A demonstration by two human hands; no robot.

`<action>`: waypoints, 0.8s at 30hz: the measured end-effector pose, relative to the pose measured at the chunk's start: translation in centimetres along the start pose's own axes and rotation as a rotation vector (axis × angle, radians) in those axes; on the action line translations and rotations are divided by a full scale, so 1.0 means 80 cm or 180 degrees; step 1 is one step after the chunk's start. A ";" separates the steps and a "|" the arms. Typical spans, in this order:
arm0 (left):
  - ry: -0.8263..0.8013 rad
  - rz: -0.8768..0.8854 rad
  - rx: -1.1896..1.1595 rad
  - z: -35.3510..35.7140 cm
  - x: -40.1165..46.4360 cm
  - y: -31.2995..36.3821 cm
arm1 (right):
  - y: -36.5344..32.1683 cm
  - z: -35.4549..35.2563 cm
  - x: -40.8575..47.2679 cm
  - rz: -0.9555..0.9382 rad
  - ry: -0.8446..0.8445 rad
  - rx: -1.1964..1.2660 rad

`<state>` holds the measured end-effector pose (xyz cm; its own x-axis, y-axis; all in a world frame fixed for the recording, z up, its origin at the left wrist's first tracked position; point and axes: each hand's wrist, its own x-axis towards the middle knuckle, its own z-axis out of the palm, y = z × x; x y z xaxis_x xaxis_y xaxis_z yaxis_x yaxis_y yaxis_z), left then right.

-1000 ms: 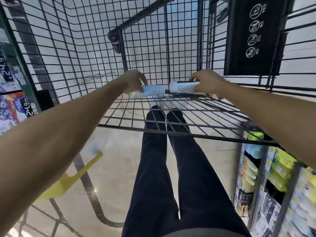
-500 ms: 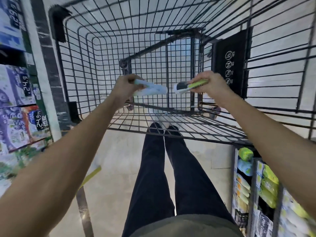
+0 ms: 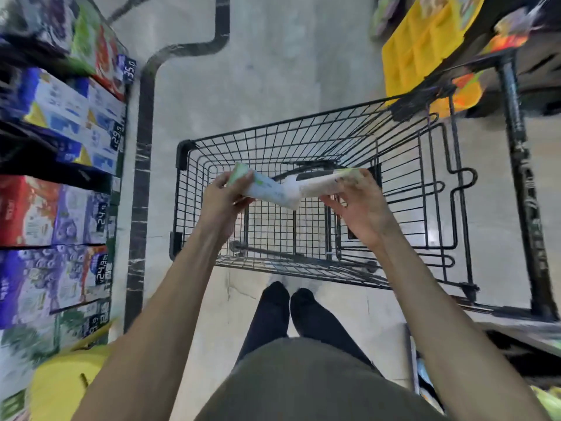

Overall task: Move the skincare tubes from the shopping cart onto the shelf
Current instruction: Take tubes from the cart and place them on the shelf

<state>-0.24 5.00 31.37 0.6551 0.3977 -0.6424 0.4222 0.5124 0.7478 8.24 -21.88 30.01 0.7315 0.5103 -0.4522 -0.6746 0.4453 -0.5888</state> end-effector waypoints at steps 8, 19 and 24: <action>0.0111 0.0172 -0.0591 0.061 -0.088 0.050 | -0.016 0.090 -0.044 -0.0066 -0.0024 0.0899; -0.0761 -0.0333 -0.0553 0.058 -0.155 0.056 | -0.007 0.129 -0.131 -0.0527 0.0253 0.0618; -0.1331 -0.0084 -0.0074 0.048 -0.187 0.062 | 0.007 0.141 -0.186 -0.0753 0.0267 0.0867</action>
<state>-5.52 -1.36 45.34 0.8442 0.0433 -0.5343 0.4313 0.5371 0.7249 -4.14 -20.91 43.91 0.8684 0.3126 -0.3848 -0.4791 0.7290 -0.4889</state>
